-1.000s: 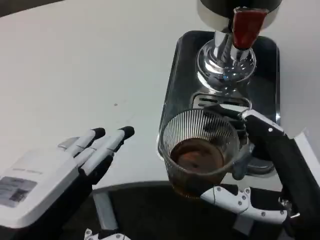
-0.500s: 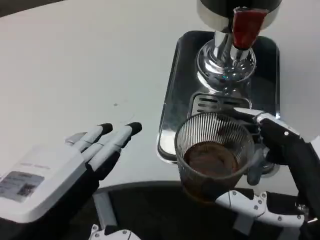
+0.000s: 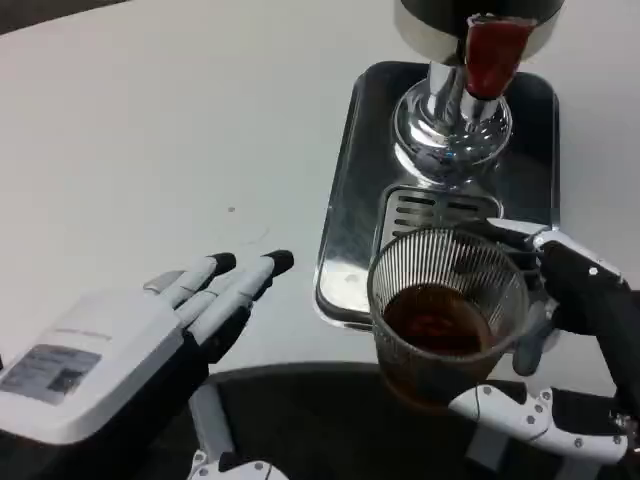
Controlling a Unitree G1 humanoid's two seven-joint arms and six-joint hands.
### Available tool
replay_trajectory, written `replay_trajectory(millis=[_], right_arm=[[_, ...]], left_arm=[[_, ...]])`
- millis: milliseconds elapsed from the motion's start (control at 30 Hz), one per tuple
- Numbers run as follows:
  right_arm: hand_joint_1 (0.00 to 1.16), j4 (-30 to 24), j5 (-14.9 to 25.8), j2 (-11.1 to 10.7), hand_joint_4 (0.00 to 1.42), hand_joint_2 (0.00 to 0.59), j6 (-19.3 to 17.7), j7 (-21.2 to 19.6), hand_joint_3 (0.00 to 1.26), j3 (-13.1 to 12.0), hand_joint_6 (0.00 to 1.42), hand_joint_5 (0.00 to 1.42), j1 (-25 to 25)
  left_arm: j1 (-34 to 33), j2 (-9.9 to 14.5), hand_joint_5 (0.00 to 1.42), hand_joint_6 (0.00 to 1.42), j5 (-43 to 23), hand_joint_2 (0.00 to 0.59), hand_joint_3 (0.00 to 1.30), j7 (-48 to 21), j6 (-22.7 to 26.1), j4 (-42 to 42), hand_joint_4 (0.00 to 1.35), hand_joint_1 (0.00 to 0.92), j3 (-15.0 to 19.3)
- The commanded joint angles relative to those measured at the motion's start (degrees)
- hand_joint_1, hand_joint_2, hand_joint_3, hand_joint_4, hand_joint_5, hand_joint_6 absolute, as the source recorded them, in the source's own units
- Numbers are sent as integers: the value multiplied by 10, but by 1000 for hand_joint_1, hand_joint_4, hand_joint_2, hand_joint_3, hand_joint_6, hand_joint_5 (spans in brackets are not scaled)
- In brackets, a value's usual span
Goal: Grasp the cup under the faucet to collect the drink, then remove the cup.
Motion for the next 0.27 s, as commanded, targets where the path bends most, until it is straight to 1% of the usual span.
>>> replay_trajectory(millis=[33,267], right_arm=[[844,-24,20,2,809,209,-32,4,773,-3,1070,949,7],[841,-32,26,2,809,208,-30,11,773,-9,1071,949,12]], left_arm=[[0,3,0,60,4,101,0,-10,5,-8,0,0,-8],[-5,1,0,60,7,100,0,-12,9,-10,0,0,-14]])
